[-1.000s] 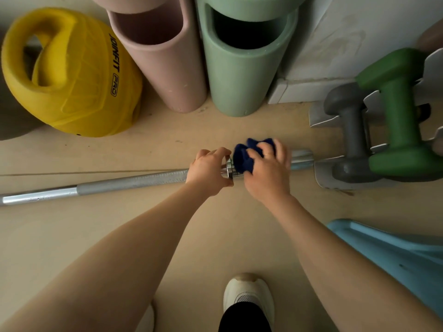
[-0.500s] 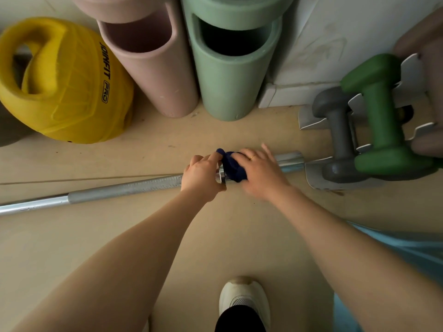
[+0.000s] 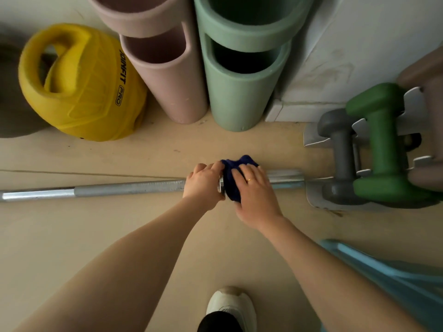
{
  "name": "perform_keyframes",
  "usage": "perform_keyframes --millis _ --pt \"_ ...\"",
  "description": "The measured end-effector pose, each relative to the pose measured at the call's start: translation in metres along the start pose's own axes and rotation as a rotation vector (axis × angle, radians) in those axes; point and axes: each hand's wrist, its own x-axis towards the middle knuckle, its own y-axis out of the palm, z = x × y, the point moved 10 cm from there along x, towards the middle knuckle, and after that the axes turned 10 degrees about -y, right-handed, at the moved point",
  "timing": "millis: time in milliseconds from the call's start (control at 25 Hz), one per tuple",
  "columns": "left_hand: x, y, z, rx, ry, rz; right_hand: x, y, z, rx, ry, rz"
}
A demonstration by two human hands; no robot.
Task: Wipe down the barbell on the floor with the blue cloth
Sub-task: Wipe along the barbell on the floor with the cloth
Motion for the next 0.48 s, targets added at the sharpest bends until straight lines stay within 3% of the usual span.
perform_keyframes --millis 40,160,240,320,400,480 --pt "0.000 0.000 0.000 -0.002 -0.001 0.003 -0.001 0.002 -0.007 -0.013 0.005 0.004" --pt "0.004 0.002 0.002 -0.055 0.000 0.027 -0.021 -0.014 -0.038 0.025 0.406 -0.222" --pt "0.001 0.003 0.002 -0.062 0.017 0.020 -0.012 -0.014 -0.009 0.110 0.402 -0.313" --pt "-0.007 0.001 0.008 -0.113 0.021 -0.004 0.011 -0.012 0.006 0.334 0.392 -0.303" --pt "-0.017 -0.006 0.036 -0.172 -0.022 -0.044 0.021 -0.012 -0.020 0.655 0.680 -0.342" --pt "-0.027 -0.017 0.076 -0.139 -0.064 -0.102 0.028 -0.016 -0.028 0.699 0.791 -0.386"
